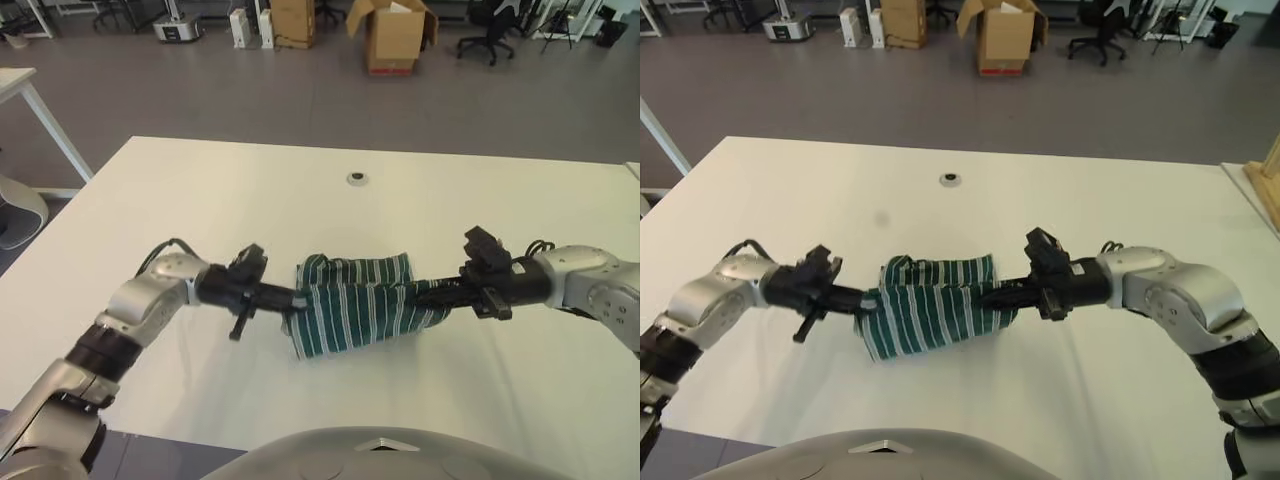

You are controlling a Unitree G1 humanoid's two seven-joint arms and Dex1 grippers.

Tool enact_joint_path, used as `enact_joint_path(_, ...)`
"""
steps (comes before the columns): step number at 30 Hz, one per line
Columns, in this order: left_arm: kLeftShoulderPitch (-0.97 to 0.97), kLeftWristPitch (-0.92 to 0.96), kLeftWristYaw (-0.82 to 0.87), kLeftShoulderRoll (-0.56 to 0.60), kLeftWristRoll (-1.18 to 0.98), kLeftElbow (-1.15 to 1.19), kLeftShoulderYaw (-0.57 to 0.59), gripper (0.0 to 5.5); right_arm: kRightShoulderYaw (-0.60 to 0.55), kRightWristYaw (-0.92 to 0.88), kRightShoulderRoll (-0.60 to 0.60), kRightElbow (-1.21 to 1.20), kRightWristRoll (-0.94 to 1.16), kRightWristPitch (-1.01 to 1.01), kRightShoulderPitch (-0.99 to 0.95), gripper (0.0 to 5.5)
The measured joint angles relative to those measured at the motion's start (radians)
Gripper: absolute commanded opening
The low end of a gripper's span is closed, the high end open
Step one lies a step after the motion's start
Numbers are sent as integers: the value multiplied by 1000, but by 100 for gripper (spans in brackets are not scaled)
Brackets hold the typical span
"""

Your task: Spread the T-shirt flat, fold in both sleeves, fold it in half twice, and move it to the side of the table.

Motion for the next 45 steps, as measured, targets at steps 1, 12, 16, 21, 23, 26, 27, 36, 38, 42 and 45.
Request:
enact_joint_path(1,-50,-6,18,-46,41,65,9,9,13,3,28,57,-34,15,-33,15)
enact_joint_path(12,-254,-224,77,-305,418,788,71,106,83,-135,492,903,-498,-195,-396,103)
enact_joint_path(16,-284,-271,148,-324,454,884,162,167,-10,-169,537,1046,-541,-272,-465,131)
enact_joint_path(21,-353,-489,318,-366,465,837,291,167,-170,-199,521,1066,-536,-298,-506,131)
enact_joint_path(23,-348,-478,220,-426,467,705,238,167,-221,-214,517,1058,-534,-312,-506,131)
enact_joint_path(26,-290,-421,108,-466,505,606,148,167,-276,-223,510,1050,-532,-312,-505,131)
enact_joint_path(27,-265,-405,74,-472,519,605,118,167,-297,-232,505,1050,-532,-312,-504,131)
enact_joint_path(36,-351,-342,454,-478,619,994,178,167,-390,-246,498,966,-529,-303,-468,131)
enact_joint_path(38,-329,-366,614,-357,597,1059,287,167,-433,-268,495,914,-512,-295,-415,131)
enact_joint_path(42,-146,-466,869,-12,570,1151,474,167,-533,-336,485,817,-473,-286,-279,131)
enact_joint_path(45,-69,-475,901,79,570,1178,545,167,-574,-380,494,729,-447,-274,-215,131)
